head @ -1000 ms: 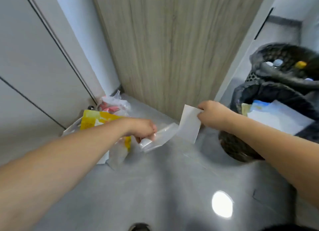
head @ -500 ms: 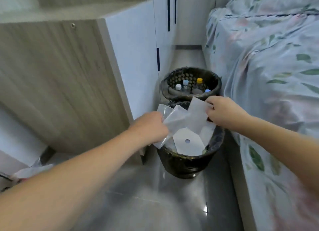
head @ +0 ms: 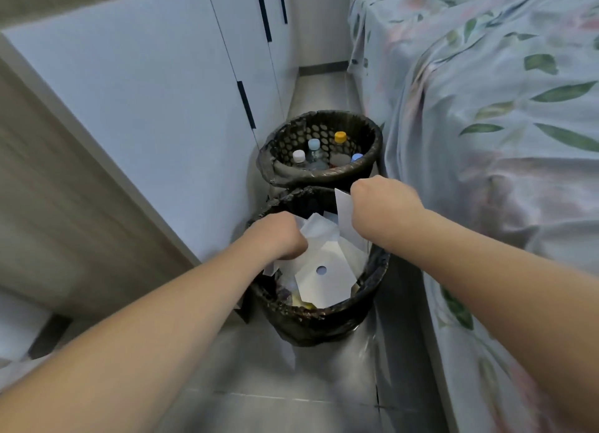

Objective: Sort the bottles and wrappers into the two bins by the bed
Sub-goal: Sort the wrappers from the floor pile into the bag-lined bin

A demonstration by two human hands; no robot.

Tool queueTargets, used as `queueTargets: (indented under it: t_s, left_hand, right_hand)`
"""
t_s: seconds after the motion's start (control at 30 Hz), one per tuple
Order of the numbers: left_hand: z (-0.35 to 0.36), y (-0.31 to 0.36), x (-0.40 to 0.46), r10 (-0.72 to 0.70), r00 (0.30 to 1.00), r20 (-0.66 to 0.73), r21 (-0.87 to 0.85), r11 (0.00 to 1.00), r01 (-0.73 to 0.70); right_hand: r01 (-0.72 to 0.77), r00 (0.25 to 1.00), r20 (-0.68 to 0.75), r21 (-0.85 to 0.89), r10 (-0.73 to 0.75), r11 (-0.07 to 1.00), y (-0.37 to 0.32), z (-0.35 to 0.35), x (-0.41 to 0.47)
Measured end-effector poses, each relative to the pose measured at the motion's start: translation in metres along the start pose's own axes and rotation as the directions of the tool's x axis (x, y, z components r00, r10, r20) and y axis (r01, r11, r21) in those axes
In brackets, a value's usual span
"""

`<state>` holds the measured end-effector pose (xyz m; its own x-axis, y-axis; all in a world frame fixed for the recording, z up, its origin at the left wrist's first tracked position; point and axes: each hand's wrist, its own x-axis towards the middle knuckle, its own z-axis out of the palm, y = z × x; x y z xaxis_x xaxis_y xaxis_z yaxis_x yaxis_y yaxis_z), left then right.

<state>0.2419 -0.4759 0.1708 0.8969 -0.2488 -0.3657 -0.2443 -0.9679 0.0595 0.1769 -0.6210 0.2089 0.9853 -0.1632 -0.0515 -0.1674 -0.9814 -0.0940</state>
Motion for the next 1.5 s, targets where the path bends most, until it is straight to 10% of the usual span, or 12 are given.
queueTargets:
  t_s: [0.97, 1.5]
  left_hand:
    - [0.047, -0.026, 0.015, 0.151, 0.961, -0.233, -0.037, 0.986, -0.164]
    - [0.041, -0.033, 0.001, 0.206, 0.954, -0.217, -0.021, 0.976, -0.215]
  right_hand:
    - [0.159, 0.861, 0.504, -0.146, -0.065, 0.977, -0.007, 0.020, -0.004]
    - [0.196, 0.855, 0.504, -0.087, -0.126, 0.977, -0.005, 0.029, -0.007]
